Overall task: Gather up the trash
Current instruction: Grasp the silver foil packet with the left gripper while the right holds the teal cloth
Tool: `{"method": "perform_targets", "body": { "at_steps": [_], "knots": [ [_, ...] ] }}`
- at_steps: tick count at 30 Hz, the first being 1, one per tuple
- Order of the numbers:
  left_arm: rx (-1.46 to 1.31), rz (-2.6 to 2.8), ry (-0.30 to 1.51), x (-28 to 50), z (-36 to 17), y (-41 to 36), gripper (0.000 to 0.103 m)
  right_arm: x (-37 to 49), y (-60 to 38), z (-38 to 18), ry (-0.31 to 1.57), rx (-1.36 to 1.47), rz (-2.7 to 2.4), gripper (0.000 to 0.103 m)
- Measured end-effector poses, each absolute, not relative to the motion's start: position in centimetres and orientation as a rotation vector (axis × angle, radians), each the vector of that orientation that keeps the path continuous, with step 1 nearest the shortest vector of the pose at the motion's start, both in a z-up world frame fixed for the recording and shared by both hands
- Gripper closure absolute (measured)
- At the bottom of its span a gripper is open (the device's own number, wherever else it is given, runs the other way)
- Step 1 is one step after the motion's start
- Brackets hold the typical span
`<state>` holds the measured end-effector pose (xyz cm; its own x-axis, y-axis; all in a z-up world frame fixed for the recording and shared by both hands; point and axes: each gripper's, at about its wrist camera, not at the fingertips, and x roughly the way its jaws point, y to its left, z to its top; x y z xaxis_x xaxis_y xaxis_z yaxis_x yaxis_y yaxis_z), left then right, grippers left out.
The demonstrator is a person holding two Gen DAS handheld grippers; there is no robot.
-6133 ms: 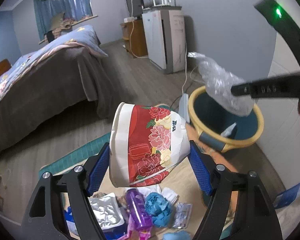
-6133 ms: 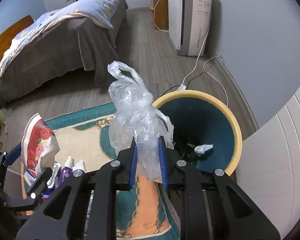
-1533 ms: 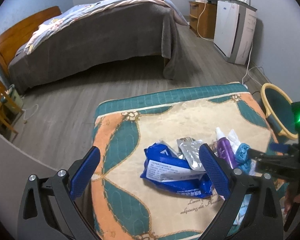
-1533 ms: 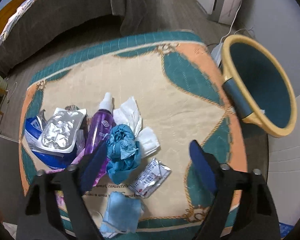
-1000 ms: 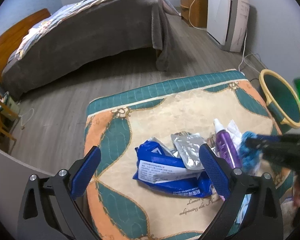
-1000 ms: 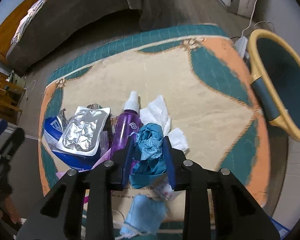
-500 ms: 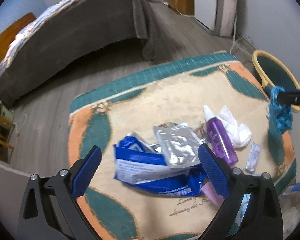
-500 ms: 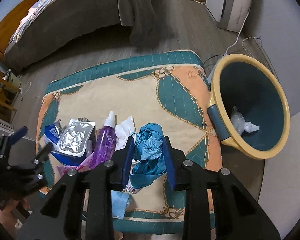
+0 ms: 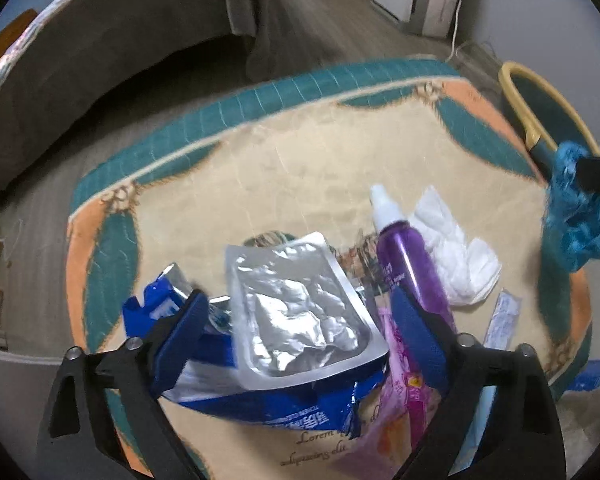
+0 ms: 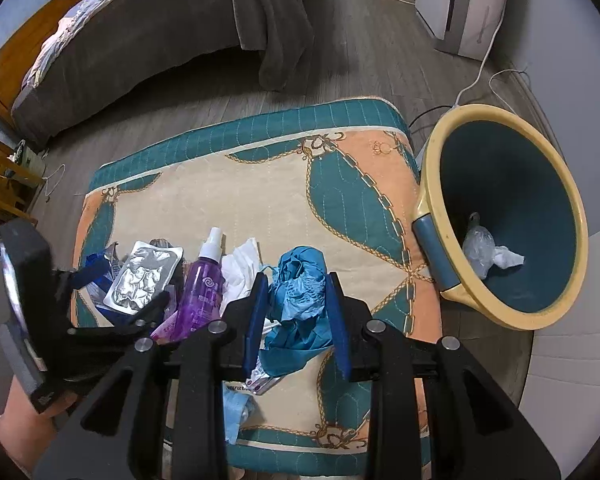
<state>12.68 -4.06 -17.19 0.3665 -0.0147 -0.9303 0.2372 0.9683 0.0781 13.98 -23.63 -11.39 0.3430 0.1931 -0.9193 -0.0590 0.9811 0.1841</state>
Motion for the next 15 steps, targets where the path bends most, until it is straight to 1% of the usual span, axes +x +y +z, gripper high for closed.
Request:
{"method": "perform_targets", "body": {
  "at_steps": [2,4,5,8,9,10,11,15],
  "knots": [
    [0.239,-0.164,1.189,12.7,-17.6,-4.5,0.017,14.1,-23.6,-11.5,1.214,0.125,0.171,0.074],
    [0.229,-0.169,1.207,12.7,-18.0,-4.5,0.025,14.2,-23.6,-11.5,1.215,0.123,0.175,0.074],
    [0.224,-0.169,1.219,12.8,-18.4,-4.5,0.028,14.3,-23.6,-11.5,1.215,0.125,0.178,0.074],
    [0.221,-0.165,1.207,12.8,-18.4,-4.5,0.03,14.3,-23.6,-11.5,1.213,0.13,0.185,0.074],
    [0.216,-0.165,1.206,12.8,-18.4,-4.5,0.033,14.3,-23.6,-11.4,1.212,0.129,0.187,0.074],
    [0.205,-0.172,1.206,12.7,-18.3,-4.4,0.045,14.3,-23.6,-11.4,1.211,0.128,0.189,0.074],
    [0.192,-0.177,1.212,12.7,-18.3,-4.4,0.052,14.3,-23.6,-11.4,1.21,0.126,0.19,0.074],
    [0.184,-0.173,1.214,12.7,-18.2,-4.3,0.053,14.3,-23.6,-11.3,1.21,0.124,0.188,0.074]
  ]
}}
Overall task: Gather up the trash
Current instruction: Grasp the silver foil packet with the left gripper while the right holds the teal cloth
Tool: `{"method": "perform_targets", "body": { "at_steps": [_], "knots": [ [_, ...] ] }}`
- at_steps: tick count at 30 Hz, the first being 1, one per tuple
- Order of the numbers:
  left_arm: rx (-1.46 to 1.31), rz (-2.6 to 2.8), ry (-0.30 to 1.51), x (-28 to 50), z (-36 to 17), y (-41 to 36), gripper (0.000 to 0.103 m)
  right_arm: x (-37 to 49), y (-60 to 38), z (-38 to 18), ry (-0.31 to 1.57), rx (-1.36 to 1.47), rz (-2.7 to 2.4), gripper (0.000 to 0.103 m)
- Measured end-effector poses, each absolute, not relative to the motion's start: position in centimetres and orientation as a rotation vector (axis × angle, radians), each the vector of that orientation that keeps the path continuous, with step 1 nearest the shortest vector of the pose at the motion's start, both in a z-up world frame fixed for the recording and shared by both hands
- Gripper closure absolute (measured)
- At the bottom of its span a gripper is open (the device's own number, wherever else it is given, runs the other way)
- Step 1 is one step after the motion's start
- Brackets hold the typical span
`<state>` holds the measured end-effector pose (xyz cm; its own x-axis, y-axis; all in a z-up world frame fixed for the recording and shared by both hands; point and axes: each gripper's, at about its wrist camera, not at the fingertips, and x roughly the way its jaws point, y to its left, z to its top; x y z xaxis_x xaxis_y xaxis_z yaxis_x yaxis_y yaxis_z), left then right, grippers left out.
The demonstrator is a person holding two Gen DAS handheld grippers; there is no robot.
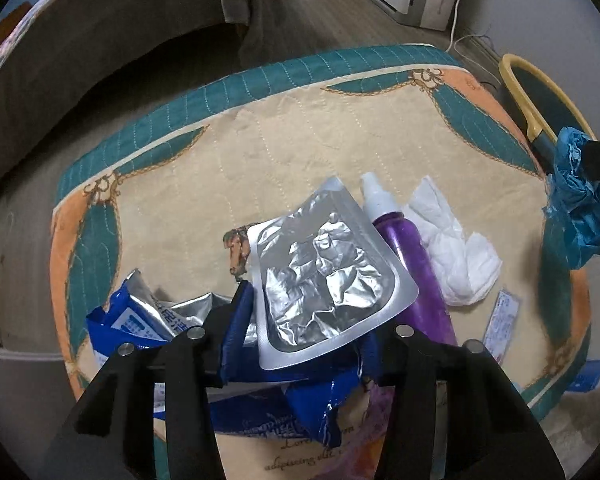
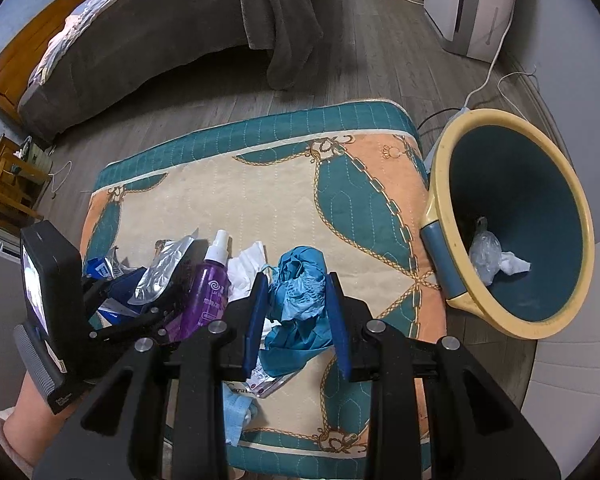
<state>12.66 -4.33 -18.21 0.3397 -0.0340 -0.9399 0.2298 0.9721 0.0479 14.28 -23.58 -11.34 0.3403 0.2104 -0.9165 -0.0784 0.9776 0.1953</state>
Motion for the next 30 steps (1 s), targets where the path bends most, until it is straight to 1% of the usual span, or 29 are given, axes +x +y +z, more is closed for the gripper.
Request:
{"method": "perform_targets", "body": {
  "at_steps": [2,3,9,12,14,16,23,24,25,26,28,30],
  "knots": [
    [0.168,-0.181,1.214,12.7,-18.2,-4.2,0.059,14.3,-23.6,-11.3,1.21,0.127,0.189,0.074],
    [0.155,-0.185,1.213,12.5,-18.0,-4.2,0.06,14.2,-23.6,-11.3,1.21,0.128,0.189,0.074],
    [0.112,-0.18,1.164,12.1,-16.8,-3.5,0.06,14.2,-23.3,-11.3,1.215,0.122,0.194,0.074],
    [0.133,-0.178,1.14,12.2,-16.4,-3.6,0.055,14.2,-23.0,-11.3,1.216,0.115,0.199,0.074],
    [0.164,-0.174,1.126,12.2,-16.3,-3.9,0.044,14.2,-23.0,-11.3,1.219,0.116,0.203,0.074],
    [0.192,-0.171,1.117,12.9,-16.2,-4.2,0.038,14.1,-23.0,-11.4,1.22,0.116,0.204,0.074],
    [0.321,-0.225,1.043,12.5,-15.6,-6.2,0.038,14.3,-23.0,-11.5,1.223,0.118,0.206,0.074],
    [0.343,-0.23,1.032,12.5,-15.6,-6.7,0.043,14.2,-23.0,-11.5,1.224,0.117,0.208,0.074],
    [0.357,-0.235,1.022,12.4,-15.6,-7.0,0.052,14.2,-22.9,-11.5,1.224,0.116,0.209,0.074],
    [0.37,-0.249,1.015,12.4,-15.6,-7.3,0.064,14.2,-22.9,-11.5,1.225,0.115,0.211,0.074],
    [0.382,-0.261,1.012,12.5,-15.6,-7.6,0.077,14.3,-22.9,-11.5,1.225,0.114,0.213,0.074],
    [0.389,-0.264,1.001,12.4,-15.4,-7.9,0.08,14.3,-23.0,-11.5,1.224,0.113,0.212,0.074]
  ]
}}
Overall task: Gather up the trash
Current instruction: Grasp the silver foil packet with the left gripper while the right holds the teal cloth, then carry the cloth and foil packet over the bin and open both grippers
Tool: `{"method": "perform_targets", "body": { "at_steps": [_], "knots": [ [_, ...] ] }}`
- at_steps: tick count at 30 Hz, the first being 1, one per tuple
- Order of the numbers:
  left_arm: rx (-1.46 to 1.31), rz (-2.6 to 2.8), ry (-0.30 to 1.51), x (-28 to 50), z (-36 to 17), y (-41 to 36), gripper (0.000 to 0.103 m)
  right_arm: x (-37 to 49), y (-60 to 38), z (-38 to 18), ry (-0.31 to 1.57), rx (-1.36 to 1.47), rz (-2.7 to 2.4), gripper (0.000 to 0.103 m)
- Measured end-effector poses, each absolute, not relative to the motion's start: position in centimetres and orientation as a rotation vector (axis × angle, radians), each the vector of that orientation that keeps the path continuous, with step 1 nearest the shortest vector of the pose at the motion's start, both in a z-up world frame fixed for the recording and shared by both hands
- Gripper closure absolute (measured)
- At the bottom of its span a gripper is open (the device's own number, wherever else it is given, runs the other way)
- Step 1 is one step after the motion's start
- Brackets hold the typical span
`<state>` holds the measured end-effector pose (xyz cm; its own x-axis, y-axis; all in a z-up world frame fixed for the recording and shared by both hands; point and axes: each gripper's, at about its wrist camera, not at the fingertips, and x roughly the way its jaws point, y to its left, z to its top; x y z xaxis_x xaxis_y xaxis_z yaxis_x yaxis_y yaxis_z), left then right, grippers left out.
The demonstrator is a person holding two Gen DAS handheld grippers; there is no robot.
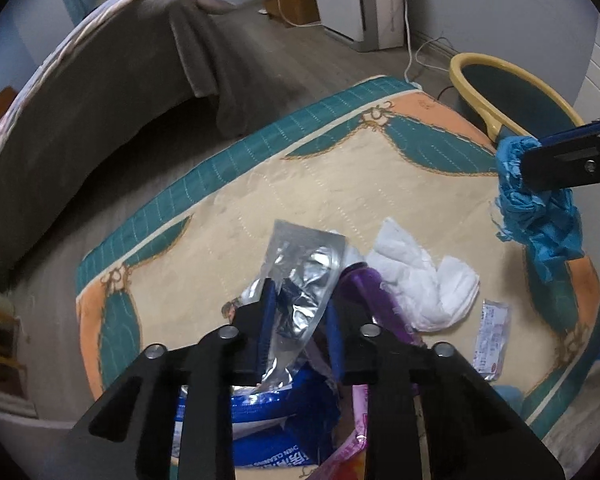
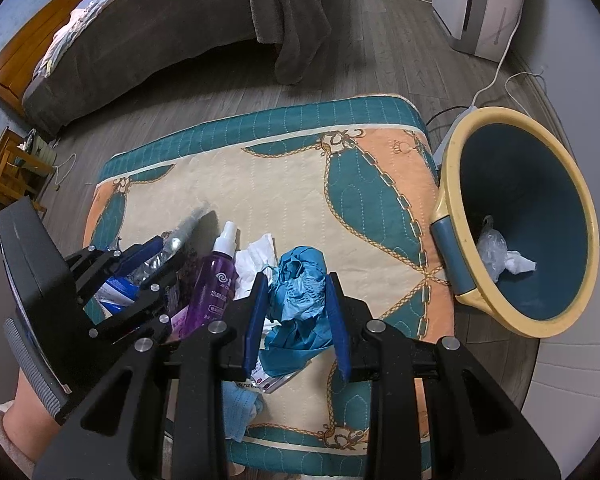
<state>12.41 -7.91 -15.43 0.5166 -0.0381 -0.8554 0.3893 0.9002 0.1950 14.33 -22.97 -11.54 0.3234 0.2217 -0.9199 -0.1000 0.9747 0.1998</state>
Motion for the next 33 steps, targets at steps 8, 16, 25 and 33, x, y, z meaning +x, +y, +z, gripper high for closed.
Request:
{"method": "perform_targets", "body": {
  "at_steps": [8,16,25,33],
  "knots": [
    [0.362,-0.244,0.927,12.2,-13.4,-7.5,0.092,14.3,-23.1,-11.3,1.211,0.118,0.206,0.074],
    [0.257,-0.239,0.862,12.2,-10.3,-6.5,0.092,14.4,-23.6,-10.3,1.168,0.138,0.197,0.074],
    [0.123,-0.279,0.795,11.9,-5.8,-5.8,0.092,14.6,-25.3,-7.8,1.09,0.152,0.154,0.074],
    [0.092,-0.321,0.763,11.5,-3.4,-7.4,0.092,14.5,-27.8,-6.5,1.033,0.134,0.111,0.074]
  ]
}}
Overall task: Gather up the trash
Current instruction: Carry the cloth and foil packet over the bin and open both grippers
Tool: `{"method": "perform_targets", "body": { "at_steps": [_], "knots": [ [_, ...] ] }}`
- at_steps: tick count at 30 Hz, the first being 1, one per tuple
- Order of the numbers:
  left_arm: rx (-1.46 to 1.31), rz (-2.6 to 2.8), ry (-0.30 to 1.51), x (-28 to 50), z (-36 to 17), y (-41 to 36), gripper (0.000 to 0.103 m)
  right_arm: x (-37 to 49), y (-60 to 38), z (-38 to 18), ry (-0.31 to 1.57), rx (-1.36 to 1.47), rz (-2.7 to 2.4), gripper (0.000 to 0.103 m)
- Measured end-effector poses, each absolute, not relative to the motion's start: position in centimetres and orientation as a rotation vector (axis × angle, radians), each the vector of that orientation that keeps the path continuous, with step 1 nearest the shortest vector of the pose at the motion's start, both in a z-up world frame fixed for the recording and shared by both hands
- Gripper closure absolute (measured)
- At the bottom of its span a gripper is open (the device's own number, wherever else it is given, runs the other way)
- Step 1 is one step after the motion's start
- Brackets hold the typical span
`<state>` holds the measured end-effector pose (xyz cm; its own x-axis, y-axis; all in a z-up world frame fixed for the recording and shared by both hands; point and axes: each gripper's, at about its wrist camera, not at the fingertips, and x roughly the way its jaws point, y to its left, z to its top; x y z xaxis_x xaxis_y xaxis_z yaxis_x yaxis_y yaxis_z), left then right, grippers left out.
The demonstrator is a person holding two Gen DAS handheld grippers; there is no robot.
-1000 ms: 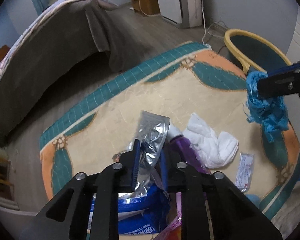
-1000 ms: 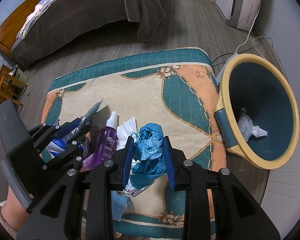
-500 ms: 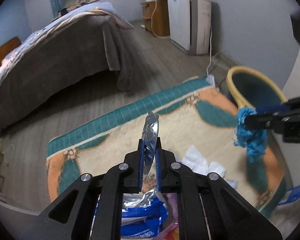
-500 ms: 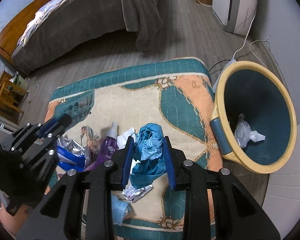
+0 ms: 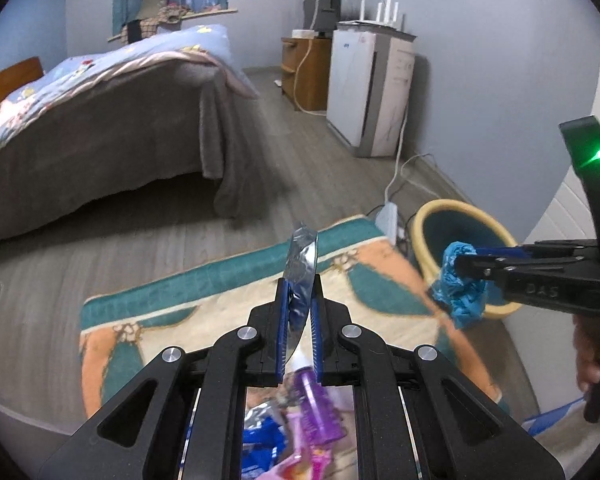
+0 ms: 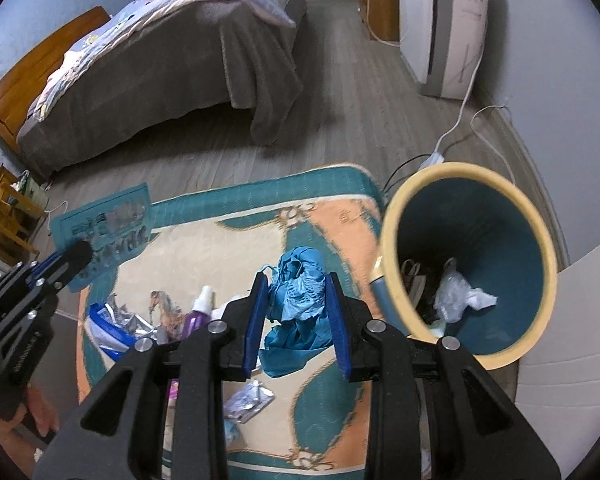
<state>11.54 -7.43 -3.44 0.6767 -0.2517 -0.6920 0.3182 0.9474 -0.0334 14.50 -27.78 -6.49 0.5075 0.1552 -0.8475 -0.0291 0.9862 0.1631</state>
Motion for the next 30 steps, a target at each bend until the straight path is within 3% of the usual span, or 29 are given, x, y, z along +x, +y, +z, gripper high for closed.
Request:
{"method": "perform_targets", "body": {
  "at_steps": [22,30],
  "knots": [
    [0.209,-0.483,0.765,11.4,-4.9,-20.0,0.092,14.2,-41.2,-5.9,0.982,0.198,-0.044,0.074],
    [0.263,-0.597,0.768,10.8,-5.6,-25.7,0.092,14.8,-47.2,-8.3,1.021,0.297,-0.159,0.074]
  ]
}}
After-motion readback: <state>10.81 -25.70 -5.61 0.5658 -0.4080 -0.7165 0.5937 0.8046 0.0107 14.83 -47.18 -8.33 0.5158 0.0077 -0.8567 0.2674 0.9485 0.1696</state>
